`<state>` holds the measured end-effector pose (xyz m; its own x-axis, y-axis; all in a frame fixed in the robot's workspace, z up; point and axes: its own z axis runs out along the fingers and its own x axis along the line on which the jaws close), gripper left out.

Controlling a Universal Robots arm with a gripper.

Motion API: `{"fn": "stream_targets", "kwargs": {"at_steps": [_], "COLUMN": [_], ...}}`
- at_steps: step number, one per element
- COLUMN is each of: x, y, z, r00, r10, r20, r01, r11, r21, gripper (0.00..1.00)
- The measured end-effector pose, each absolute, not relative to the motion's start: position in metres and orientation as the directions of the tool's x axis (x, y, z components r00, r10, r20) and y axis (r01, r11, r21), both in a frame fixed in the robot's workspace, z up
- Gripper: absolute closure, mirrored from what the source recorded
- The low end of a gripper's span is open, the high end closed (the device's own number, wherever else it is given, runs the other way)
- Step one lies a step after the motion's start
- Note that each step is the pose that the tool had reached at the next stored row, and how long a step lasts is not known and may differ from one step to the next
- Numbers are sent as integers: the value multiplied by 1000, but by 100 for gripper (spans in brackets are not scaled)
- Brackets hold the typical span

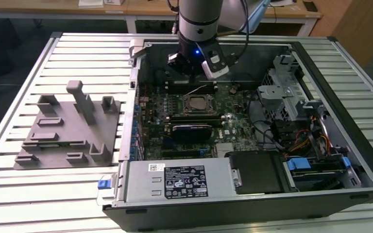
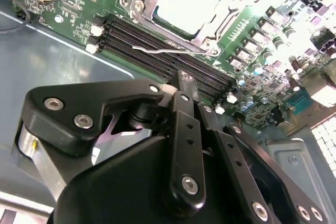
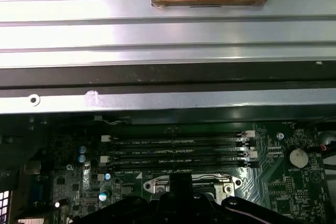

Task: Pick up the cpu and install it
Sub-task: 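Install the first cpu locking lever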

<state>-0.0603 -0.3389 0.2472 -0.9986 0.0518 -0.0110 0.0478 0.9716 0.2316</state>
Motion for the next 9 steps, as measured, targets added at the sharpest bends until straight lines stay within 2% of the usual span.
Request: {"fn": "stream_targets", "kwargs": {"at_steps": [9], "x": [-60], "y": [-339], "z": [242], "r00": [-998], "r10": [59], "r20": [-12], "r01": [54], "r11": [972], "r21": [230], "gripper": [89]}}
